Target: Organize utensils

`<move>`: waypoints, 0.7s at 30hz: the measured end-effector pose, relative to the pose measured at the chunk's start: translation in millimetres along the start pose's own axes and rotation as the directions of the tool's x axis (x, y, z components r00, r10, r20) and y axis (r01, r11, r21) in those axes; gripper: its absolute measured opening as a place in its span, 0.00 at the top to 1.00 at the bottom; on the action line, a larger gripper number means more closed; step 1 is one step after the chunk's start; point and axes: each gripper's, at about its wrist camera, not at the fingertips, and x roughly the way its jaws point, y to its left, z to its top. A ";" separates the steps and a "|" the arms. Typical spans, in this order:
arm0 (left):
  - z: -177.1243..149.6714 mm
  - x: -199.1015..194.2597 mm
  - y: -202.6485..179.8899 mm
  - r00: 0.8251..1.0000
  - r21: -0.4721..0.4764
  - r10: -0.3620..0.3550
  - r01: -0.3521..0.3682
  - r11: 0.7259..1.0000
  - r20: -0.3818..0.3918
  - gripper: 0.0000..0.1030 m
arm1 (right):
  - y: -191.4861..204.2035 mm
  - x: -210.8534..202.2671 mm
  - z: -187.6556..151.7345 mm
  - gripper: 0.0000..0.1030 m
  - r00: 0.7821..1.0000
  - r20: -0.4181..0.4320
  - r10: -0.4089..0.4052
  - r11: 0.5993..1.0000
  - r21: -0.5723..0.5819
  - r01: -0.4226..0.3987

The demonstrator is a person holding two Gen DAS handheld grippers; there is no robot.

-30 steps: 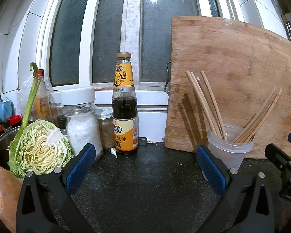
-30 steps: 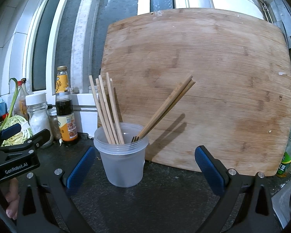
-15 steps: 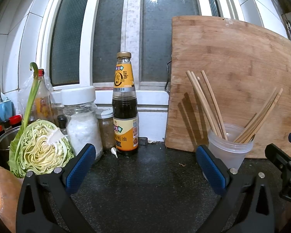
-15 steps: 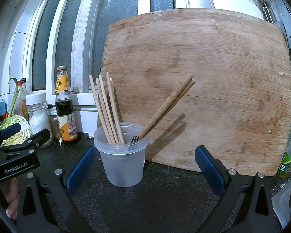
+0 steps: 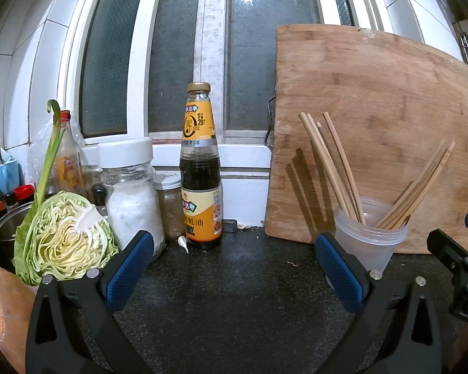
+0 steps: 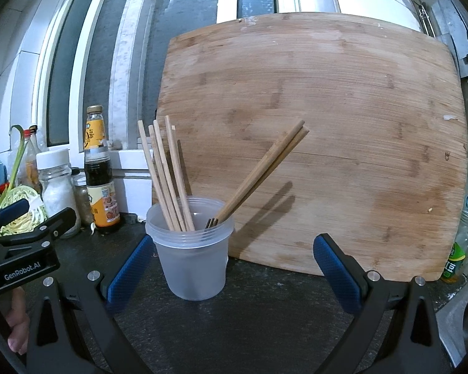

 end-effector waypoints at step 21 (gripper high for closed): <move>-0.3 -0.8 -1.7 1.000 0.006 0.004 -0.004 1.000 0.003 0.00 | 0.6 -0.4 0.0 0.00 1.000 0.000 -0.001 1.000 -0.001 0.001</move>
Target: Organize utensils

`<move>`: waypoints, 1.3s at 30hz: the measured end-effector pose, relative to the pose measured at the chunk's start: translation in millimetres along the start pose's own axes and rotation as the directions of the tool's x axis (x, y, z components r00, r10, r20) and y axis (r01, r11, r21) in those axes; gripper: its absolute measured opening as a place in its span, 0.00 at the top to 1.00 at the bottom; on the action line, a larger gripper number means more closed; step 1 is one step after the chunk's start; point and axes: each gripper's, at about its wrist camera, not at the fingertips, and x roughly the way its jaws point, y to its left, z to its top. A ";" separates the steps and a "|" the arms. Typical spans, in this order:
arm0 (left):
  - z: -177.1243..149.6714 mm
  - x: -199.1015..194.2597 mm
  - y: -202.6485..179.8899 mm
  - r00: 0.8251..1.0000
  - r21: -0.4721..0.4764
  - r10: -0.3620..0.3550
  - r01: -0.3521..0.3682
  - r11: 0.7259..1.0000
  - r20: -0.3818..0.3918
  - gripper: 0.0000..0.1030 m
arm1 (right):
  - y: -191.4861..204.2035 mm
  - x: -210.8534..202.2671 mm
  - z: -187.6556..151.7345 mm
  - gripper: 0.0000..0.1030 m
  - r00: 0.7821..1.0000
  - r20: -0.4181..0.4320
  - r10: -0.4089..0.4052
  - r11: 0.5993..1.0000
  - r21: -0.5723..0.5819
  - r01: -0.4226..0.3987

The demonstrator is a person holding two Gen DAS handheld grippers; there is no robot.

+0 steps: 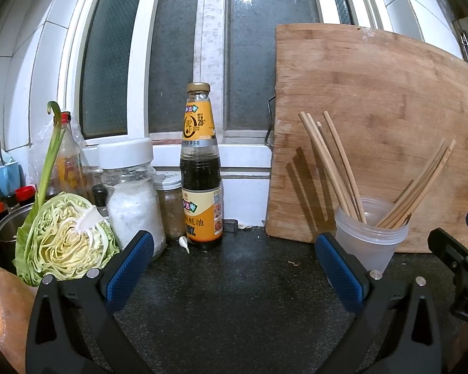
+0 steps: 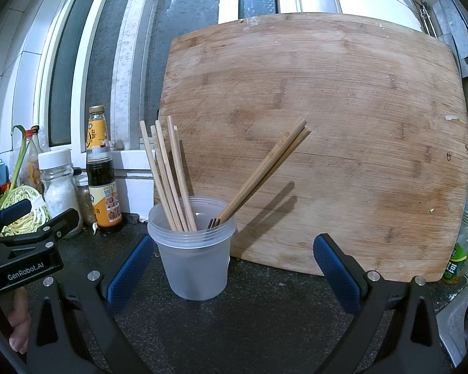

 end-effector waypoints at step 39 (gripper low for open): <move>-1.4 -0.9 -3.1 1.000 0.007 0.000 0.000 1.000 -0.001 0.00 | -0.9 -1.3 0.7 0.00 1.000 0.000 -0.015 1.000 0.008 0.015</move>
